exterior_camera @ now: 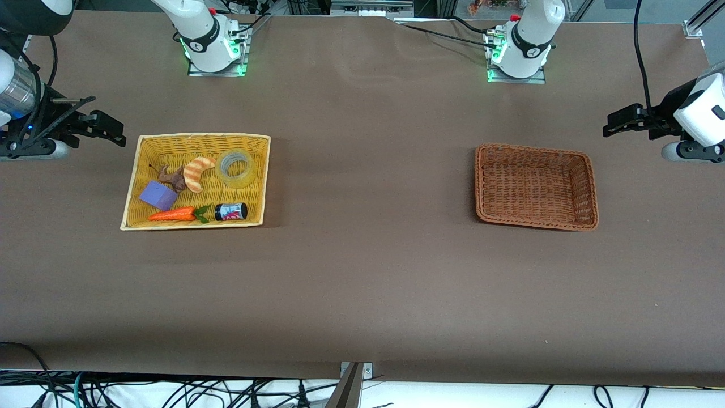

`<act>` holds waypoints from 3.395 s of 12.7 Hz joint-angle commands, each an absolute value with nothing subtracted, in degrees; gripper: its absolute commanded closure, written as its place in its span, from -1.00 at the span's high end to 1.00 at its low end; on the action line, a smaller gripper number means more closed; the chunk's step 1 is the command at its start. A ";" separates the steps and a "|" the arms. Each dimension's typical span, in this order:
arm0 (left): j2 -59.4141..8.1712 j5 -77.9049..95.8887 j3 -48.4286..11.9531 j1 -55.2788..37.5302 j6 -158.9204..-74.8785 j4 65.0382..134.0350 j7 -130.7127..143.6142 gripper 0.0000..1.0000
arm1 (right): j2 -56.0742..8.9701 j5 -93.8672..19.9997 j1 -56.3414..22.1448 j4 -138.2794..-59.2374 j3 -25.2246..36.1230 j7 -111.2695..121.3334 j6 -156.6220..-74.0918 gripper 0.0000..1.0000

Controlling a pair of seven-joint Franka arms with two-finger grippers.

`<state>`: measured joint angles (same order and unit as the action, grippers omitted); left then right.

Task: Transfer tape with both arms

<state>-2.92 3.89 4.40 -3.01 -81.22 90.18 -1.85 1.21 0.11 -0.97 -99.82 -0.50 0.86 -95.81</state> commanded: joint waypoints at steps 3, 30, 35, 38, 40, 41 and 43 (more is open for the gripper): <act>-2.99 5.10 4.57 -2.72 -80.86 90.00 -2.90 1.00 | 0.70 -0.35 -0.18 -98.61 -1.23 1.32 -94.75 1.00; -5.36 4.84 4.13 -2.37 -81.30 89.82 -3.60 1.00 | -13.19 1.05 -0.70 -140.63 -12.39 24.35 -153.20 -1.00; -5.98 5.53 3.78 -2.11 -88.40 90.18 -3.69 1.00 | -8.01 1.05 -0.70 -138.44 -12.30 24.43 -146.89 -1.00; -7.90 5.27 3.60 -2.29 -90.17 90.61 -3.69 1.00 | -5.80 0.44 -0.79 -127.41 -12.83 23.21 -128.40 -1.00; -11.41 5.54 2.99 -2.11 -94.29 91.49 -2.99 1.00 | -8.33 0.00 -1.66 -115.11 -15.71 14.91 -112.66 -1.00; -12.73 5.54 2.90 -2.02 -96.22 92.45 -3.08 1.00 | -9.83 -0.17 -3.32 -111.13 -17.73 8.94 -109.46 -1.00; -15.10 5.45 2.99 -1.06 -100.35 94.48 -3.25 1.00 | -13.08 -1.05 -9.11 -108.38 -18.54 -4.77 -109.95 -1.00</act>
<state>-13.39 3.89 3.39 -2.52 -97.11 92.87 -2.49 -7.98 -0.18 -4.27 -113.03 -17.63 5.87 -111.44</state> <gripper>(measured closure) 0.000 0.784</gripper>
